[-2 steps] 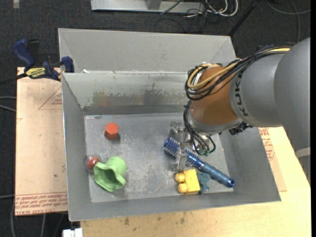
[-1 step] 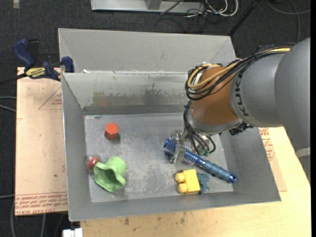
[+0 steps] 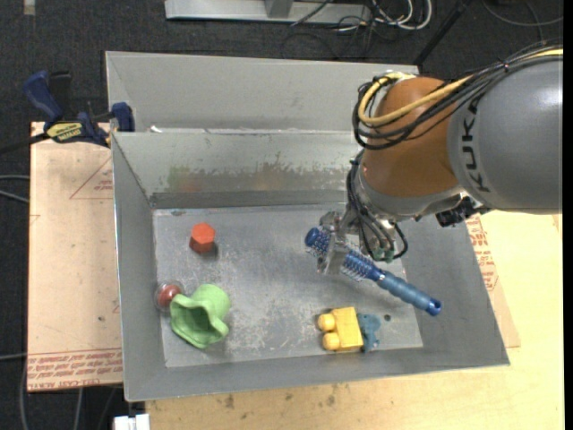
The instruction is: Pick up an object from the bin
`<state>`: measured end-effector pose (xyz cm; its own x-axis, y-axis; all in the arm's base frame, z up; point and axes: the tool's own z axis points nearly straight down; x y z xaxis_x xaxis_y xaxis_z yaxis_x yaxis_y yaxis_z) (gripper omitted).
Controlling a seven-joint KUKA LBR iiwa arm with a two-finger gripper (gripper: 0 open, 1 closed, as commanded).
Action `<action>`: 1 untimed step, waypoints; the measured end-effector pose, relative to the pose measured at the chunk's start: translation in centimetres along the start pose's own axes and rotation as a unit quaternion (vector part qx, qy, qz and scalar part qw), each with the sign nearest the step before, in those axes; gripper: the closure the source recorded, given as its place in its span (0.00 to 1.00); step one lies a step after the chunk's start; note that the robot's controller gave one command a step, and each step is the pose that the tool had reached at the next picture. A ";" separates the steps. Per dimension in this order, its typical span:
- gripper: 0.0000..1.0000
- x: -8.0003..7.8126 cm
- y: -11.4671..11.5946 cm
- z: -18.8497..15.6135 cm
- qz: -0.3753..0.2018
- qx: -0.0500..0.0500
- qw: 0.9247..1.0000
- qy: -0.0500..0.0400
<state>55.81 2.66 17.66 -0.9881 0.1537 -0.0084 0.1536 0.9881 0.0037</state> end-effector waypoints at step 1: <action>1.00 -1.4 -0.6 -6.9 0.003 0.000 1.000 -0.001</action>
Offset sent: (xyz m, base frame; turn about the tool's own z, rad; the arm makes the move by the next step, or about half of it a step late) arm 0.0100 -0.0089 0.0651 0.0069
